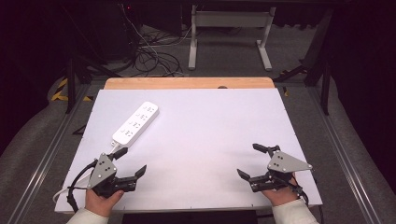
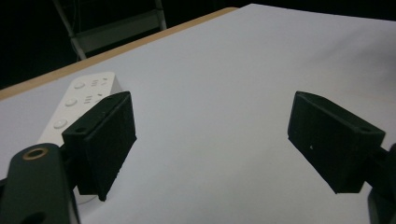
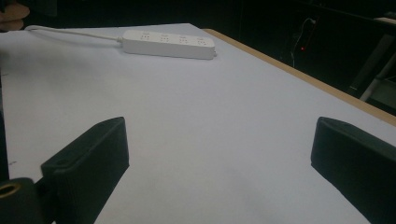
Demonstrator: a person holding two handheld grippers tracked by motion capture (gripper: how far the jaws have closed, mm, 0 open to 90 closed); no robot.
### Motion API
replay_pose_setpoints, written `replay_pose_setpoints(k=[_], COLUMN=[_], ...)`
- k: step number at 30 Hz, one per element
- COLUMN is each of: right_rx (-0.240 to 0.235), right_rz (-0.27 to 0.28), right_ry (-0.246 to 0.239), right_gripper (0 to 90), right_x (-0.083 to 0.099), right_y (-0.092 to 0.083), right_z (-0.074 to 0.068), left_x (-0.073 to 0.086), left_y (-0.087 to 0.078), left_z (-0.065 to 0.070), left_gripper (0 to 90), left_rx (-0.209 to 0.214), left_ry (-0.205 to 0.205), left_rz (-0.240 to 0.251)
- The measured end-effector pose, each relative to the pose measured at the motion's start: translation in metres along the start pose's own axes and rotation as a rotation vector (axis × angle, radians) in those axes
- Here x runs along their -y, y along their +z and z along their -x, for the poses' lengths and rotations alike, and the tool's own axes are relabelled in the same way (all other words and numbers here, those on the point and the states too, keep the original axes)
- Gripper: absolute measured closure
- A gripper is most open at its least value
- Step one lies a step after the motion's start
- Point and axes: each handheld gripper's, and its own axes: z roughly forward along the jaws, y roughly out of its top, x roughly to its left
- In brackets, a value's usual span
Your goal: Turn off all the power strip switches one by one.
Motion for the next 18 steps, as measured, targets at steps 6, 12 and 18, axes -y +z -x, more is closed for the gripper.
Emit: replay_pose_setpoints(k=[6,12,18], right_rx=[-0.011,-0.011,-0.019], right_rz=[-0.004,0.004,0.003], right_ry=[-0.002,0.006,0.006], right_gripper=[5.2,5.3,5.5], right_x=[0.0012,0.0012,0.0013], right_y=[0.0004,-0.0014,-0.0006], right_z=[-0.0013,-0.0007,-0.0014], left_x=[-0.0026,-0.006,-0.0078], left_y=[-0.0014,-0.0027,-0.004], left_z=[-0.0023,-0.0037,-0.0029], left_gripper=[15.8,12.3,10.6], left_rx=[-0.02,0.038,0.026], left_ry=[0.002,-0.059,-0.027], left_rz=[-0.001,-0.033,-0.028])
